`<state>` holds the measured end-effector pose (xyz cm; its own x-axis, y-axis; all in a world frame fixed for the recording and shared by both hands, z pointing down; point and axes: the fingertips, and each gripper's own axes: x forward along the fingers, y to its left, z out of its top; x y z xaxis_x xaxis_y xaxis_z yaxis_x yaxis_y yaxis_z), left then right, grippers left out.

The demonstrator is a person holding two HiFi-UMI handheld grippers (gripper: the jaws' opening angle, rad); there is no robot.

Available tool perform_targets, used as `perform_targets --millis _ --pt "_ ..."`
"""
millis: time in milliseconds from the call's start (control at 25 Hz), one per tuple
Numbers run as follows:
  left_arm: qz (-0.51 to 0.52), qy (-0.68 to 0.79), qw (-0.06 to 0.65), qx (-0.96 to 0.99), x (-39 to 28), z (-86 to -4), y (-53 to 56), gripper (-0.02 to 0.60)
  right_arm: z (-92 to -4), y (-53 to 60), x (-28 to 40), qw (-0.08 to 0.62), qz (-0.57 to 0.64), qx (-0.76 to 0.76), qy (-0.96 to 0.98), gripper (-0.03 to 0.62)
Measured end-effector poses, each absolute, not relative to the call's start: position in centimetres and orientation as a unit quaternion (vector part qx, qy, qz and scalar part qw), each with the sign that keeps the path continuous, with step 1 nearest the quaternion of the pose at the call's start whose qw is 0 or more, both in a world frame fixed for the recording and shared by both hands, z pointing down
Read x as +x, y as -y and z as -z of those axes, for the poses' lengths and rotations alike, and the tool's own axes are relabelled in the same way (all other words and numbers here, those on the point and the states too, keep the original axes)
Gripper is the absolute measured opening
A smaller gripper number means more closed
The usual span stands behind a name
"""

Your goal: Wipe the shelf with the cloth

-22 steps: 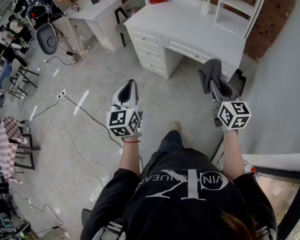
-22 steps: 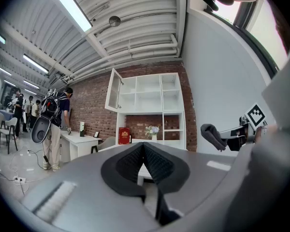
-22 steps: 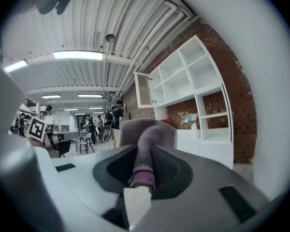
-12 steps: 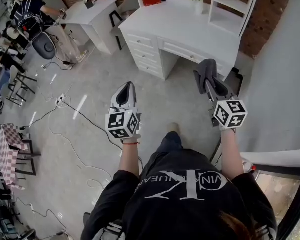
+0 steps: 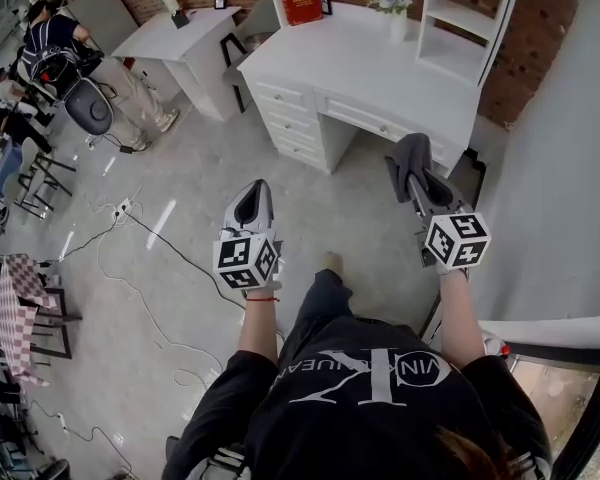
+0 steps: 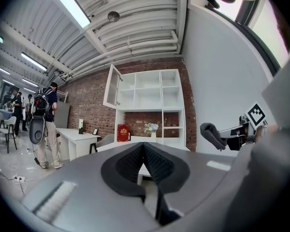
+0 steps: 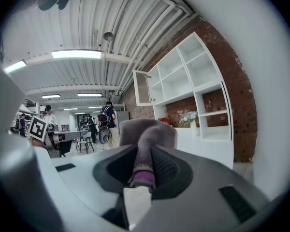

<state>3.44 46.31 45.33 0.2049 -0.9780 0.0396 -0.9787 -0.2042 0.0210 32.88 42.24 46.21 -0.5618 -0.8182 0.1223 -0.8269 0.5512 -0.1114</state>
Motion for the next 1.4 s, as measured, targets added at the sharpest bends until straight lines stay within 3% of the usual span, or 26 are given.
perform_targets --millis 880,1400 --pt "-0.02 0.587 0.027 0.809 1.2 -44.5 -26.9 0.011 -45.7 -26.2 30.2 0.043 -0.097 0.496 0.862 0.083" --pt "-0.019 0.56 0.024 0.828 -3.6 -44.6 -14.9 0.011 -46.0 -14.6 24.0 0.033 -0.101 0.513 0.852 0.083"
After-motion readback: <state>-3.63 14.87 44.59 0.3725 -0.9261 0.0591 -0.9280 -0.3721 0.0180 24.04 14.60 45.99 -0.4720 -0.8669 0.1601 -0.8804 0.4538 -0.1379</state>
